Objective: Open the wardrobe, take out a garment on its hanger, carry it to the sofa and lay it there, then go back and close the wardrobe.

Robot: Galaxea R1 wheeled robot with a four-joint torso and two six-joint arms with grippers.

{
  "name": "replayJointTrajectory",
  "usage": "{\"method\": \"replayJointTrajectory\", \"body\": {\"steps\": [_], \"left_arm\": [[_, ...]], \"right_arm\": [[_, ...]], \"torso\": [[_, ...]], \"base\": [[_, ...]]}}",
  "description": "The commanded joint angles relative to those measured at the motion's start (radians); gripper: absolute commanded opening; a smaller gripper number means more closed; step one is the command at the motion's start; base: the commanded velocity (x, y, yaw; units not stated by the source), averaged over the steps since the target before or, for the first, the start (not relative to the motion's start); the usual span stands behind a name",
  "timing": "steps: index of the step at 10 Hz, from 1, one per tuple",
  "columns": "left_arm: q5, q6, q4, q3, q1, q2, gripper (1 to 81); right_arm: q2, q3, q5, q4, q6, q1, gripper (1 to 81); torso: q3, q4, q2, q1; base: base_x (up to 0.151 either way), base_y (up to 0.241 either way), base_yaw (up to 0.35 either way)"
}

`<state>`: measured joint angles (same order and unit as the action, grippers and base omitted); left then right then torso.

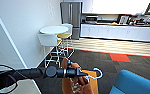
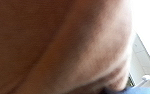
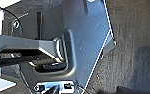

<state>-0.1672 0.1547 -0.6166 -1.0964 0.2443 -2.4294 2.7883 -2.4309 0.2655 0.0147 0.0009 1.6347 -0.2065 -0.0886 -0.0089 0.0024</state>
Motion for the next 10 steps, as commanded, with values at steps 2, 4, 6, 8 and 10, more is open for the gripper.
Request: {"method": "replayJointTrajectory", "body": {"steps": [2, 4, 6, 8, 10], "left_arm": [[-0.002, -0.033, 0.014, 0.041, -0.174, -0.013, 1.0], [-0.002, -0.033, 0.012, 0.041, -0.174, -0.013, 1.0], [-0.002, -0.033, 0.014, 0.041, -0.171, -0.014, 1.0], [-0.002, -0.033, 0.012, 0.041, -0.171, -0.013, 1.0], [-0.003, -0.033, 0.012, 0.041, -0.171, -0.013, 1.0]], "right_arm": [[-0.011, 0.007, -0.055, -0.005, 0.002, -0.003, 81.1], [-0.010, 0.007, -0.054, -0.004, 0.002, -0.003, 81.1], [-0.007, 0.003, -0.054, -0.004, 0.002, -0.003, 81.1], [-0.004, 0.006, -0.055, -0.001, 0.002, -0.005, 81.1], [0.000, 0.000, -0.055, -0.001, 0.002, -0.005, 81.1]], "torso": [[0.000, 0.000, 0.000, 0.000], [0.000, 0.000, 0.000, 0.000], [0.000, 0.000, 0.000, 0.000], [0.000, 0.000, 0.000, 0.000], [0.000, 0.000, 0.000, 0.000]], "base": [[0.000, 0.000, -0.339], [0.000, 0.000, -0.339], [0.000, 0.000, -0.341], [0.000, 0.000, -0.339], [0.000, 0.000, -0.313]]}}
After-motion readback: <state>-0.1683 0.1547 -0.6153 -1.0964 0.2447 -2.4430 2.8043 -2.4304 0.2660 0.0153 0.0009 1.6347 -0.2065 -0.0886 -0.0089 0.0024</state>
